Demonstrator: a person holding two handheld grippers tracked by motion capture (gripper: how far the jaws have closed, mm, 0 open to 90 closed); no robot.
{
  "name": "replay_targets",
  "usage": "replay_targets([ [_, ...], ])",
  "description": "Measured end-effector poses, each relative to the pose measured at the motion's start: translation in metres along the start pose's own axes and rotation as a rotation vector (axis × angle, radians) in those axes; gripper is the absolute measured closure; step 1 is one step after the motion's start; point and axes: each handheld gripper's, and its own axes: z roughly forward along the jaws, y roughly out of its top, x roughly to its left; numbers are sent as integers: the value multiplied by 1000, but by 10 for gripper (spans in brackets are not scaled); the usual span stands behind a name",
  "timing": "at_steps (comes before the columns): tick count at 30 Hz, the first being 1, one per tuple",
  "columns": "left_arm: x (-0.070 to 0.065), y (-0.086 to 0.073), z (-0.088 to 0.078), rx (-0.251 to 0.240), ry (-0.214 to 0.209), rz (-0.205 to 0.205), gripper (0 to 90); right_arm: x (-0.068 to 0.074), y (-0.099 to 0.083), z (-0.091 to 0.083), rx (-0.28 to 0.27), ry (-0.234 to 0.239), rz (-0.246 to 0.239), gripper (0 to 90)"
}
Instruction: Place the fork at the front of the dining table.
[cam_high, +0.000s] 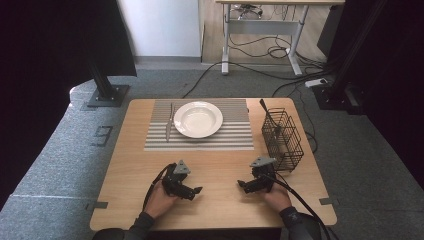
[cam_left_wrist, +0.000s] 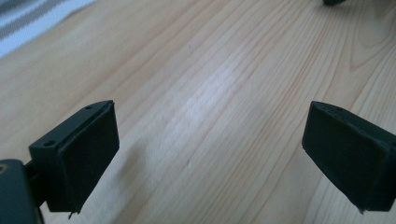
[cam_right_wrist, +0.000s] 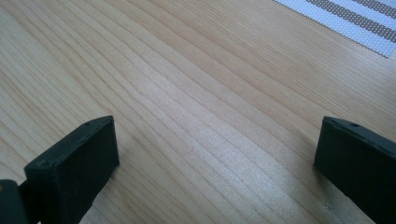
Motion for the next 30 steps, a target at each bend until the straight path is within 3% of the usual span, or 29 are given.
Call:
replay_targets([
  [5, 1, 16, -1, -8, -24, 4, 29, 0, 0, 0, 0, -1, 1, 0],
  [9, 0, 32, -3, -10, -35, 32, 4, 0, 0, 0, 0, -2, 2, 0],
  [10, -1, 43, -5, -21, -46, 39, 5, 0, 0, 0, 0, -2, 1, 0],
  [19, -8, 86, -5, -22, -22, 107, 29, 0, 0, 0, 0, -2, 2, 0],
  [30, -23, 143, -5, -77, -19, 173, 108, 0, 0, 0, 0, -1, -1, 0],
])
